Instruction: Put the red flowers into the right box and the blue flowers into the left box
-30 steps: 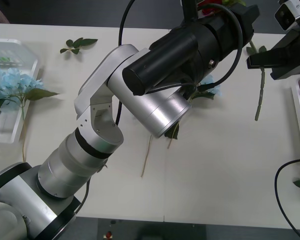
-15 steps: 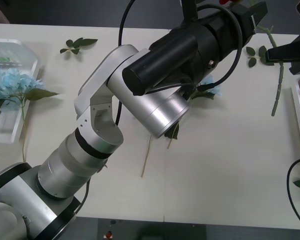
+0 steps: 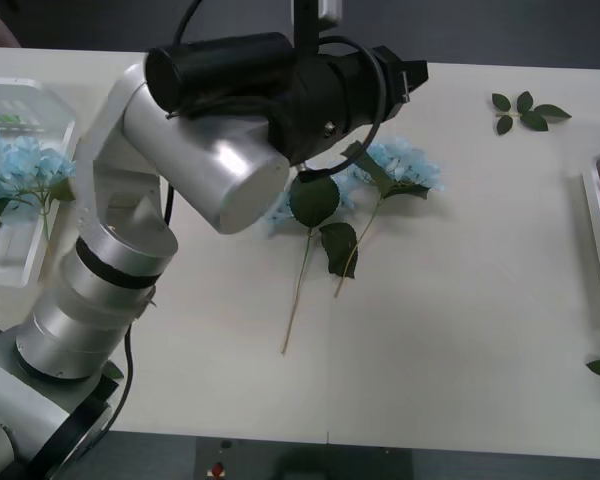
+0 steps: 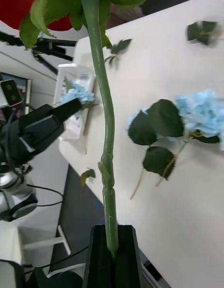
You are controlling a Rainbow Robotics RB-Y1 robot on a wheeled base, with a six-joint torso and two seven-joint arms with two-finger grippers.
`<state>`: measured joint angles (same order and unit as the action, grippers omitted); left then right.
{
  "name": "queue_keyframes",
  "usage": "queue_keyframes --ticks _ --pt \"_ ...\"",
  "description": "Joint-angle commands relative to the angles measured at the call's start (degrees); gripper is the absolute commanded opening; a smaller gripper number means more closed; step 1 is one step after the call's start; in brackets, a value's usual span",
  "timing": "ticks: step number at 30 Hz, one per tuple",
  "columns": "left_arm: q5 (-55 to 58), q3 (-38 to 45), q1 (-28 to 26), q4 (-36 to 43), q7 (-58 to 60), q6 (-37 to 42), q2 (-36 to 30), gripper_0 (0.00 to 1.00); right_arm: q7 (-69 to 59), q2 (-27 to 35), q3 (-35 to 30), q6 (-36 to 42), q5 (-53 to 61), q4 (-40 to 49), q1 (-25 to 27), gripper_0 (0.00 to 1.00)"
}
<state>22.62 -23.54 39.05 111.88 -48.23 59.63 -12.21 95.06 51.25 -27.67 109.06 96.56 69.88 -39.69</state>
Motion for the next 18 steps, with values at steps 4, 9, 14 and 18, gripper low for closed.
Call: queue_keyframes --ticks 4,9,14,18 --pt "14.55 13.35 0.06 5.02 -22.61 16.57 -1.24 1.0 -1.63 6.49 -1.33 -1.4 -10.43 1.92 0.49 0.0" --pt "22.2 21.08 -2.14 4.67 -37.11 21.93 -3.17 1.0 -1.63 8.16 -1.42 -3.07 -19.57 1.92 0.49 0.0" --pt "35.73 28.46 -6.8 0.45 -54.34 21.93 -5.54 1.0 -1.37 10.27 -1.68 -5.0 -26.86 1.92 2.6 0.0" --pt "43.47 31.89 -9.52 -4.12 -66.47 21.93 -7.39 1.0 -1.28 11.5 -2.03 -7.73 -30.91 1.92 5.5 0.0"
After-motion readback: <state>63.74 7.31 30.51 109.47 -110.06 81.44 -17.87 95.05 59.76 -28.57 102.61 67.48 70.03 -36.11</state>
